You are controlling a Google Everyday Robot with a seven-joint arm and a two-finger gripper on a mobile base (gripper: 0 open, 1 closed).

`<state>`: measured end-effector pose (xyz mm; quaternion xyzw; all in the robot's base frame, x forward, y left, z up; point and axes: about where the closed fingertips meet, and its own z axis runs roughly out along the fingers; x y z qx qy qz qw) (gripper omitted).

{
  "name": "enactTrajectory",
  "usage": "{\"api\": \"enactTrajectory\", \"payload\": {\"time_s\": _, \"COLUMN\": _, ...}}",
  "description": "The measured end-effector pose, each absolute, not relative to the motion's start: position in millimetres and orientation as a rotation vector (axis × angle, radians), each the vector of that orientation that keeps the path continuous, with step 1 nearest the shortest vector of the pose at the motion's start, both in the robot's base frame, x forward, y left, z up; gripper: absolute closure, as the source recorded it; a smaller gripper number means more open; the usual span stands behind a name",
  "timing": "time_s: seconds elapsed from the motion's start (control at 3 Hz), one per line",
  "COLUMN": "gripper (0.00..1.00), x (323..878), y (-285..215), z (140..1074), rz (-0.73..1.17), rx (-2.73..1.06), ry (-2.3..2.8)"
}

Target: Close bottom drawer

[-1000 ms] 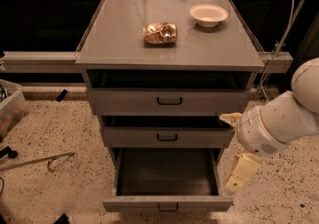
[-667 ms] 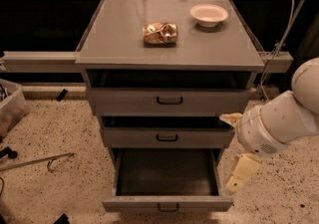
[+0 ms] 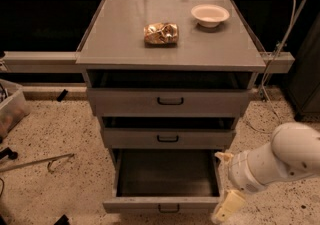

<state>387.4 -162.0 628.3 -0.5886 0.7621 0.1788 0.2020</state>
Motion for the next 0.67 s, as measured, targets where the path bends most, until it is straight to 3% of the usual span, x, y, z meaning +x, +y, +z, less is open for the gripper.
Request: {"api": "enactTrajectory", "payload": {"time_s": 0.67, "gripper": 0.00, "x": 376, "y": -141, "z": 503, "rz": 0.782, "rx": -1.545, "ry": 2.007}}
